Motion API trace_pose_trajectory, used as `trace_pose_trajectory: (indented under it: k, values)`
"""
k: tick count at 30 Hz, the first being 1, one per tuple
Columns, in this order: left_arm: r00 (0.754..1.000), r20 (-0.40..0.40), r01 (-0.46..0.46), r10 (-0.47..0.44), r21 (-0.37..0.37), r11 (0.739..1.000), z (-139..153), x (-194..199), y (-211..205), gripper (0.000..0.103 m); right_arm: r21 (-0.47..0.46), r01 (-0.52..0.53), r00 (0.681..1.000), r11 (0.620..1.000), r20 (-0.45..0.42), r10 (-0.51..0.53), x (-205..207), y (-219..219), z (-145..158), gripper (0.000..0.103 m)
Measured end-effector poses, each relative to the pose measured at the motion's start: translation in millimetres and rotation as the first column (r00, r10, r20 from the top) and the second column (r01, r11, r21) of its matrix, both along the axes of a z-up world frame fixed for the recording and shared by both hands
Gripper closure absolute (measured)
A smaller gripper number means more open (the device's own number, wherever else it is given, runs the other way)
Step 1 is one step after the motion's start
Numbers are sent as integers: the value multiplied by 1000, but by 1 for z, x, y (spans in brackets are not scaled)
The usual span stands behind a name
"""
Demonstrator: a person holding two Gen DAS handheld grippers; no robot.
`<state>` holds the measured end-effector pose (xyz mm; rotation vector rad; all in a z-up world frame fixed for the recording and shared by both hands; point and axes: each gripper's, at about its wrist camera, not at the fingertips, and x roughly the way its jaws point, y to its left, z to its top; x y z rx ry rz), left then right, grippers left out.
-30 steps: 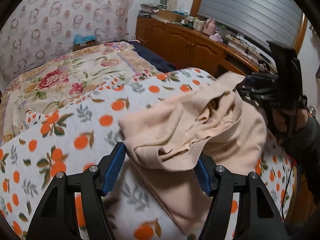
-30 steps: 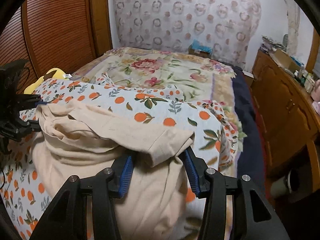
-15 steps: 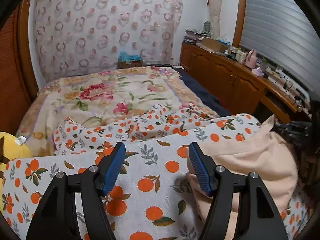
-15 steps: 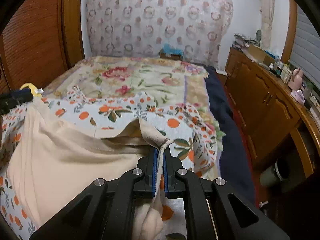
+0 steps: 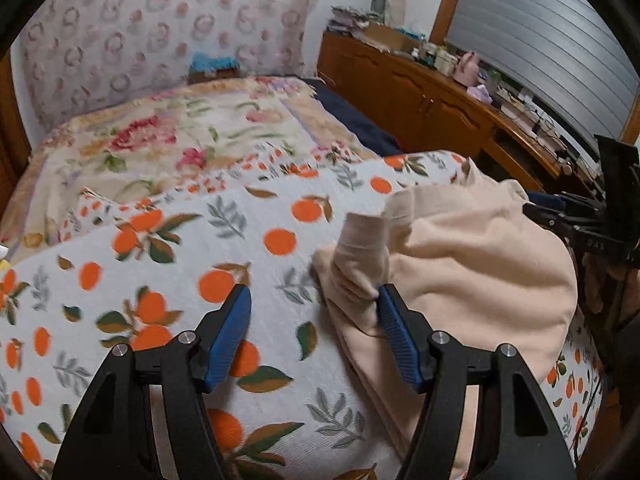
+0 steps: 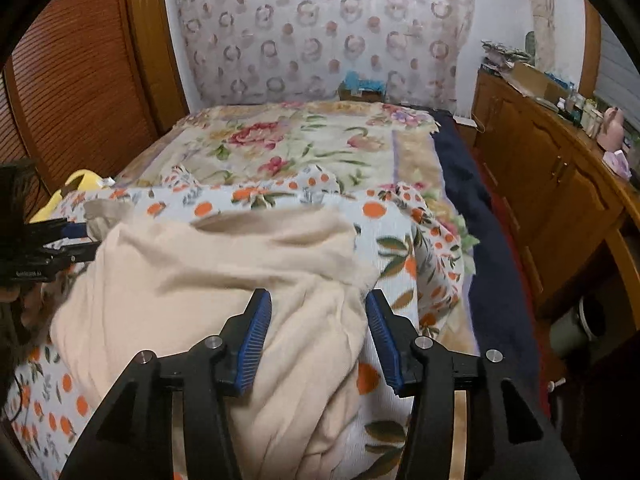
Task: Fold small clothes
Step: 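Grasp the folded shirt with the left gripper while the right gripper grasps it too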
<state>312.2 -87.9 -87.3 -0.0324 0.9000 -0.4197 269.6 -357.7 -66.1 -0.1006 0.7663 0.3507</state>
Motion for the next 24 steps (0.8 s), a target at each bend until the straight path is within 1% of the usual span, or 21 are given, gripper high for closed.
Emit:
trace_pose_trajectory:
  k: [2, 5, 8, 9, 10, 12, 13, 14, 15, 16, 17, 18, 19, 20, 21, 23, 24]
  values:
    - [1000, 4, -1, 1, -6, 1000, 0, 1, 0, 36, -3, 13, 1000, 1000, -26, -14, 4, -3, -6, 51]
    - [1000, -5, 8, -8, -17, 1000, 1, 2, -3, 36, 53, 26, 997, 998, -68, -22, 13, -9, -11, 50]
    - [1000, -19, 24, -25, -68, 997, 2, 4, -2, 36, 115, 30, 995, 993, -94, -19, 16, -11, -11, 50]
    - [999, -23, 34, -36, -90, 995, 2, 5, -2, 43, 132, 28, 996, 991, -90, -16, 16, -12, -9, 50]
    - [997, -40, 57, -62, -128, 990, 1, 6, -1, 57, 140, 19, 997, 990, -81, -8, 15, -13, -10, 50]
    - [995, -61, 68, -79, -166, 984, -1, 9, -2, 65, 136, 16, 998, 991, -65, -7, 13, -13, -11, 50]
    - [994, -62, 74, -85, -161, 984, -1, 9, -4, 71, 140, 18, 998, 990, -66, -9, 12, -12, -13, 50]
    - [994, -61, 80, -91, -156, 984, -1, 9, -5, 72, 146, 18, 998, 989, -67, -8, 12, -12, -14, 50]
    - [994, -58, 82, -92, -154, 985, -1, 9, -7, 76, 147, 17, 998, 989, -68, -7, 12, -12, -15, 50]
    - [994, -57, 82, -92, -152, 985, -1, 8, -8, 81, 145, 10, 998, 989, -67, 0, 13, -11, -17, 53]
    - [994, -56, 85, -95, -159, 984, 0, 8, -8, 85, 146, 0, 998, 989, -67, 10, 11, -8, -17, 58]
    - [994, -56, 87, -97, -170, 982, 0, 9, -7, 89, 155, -21, 997, 988, -71, 33, 11, -7, -18, 67]
    - [993, -55, 89, -100, -174, 981, 1, 8, -8, 91, 167, -39, 996, 985, -78, 53, 11, -4, -19, 78]
    - [993, -49, 93, -103, -178, 980, 2, 6, -7, 91, 182, -56, 994, 982, -81, 72, 12, -3, -20, 82]
    - [993, -37, 102, -110, -177, 979, 5, 4, -9, 92, 185, -65, 995, 981, -67, 78, 11, -3, -19, 87]
    - [995, -9, 99, -101, -147, 984, 12, -3, -9, 92, 165, -62, 998, 984, -6, 64, 4, -3, -15, 89]
    - [995, 5, 100, -101, -143, 985, 17, -7, -10, 92, 165, -76, 997, 983, 28, 73, -1, -2, -11, 89]
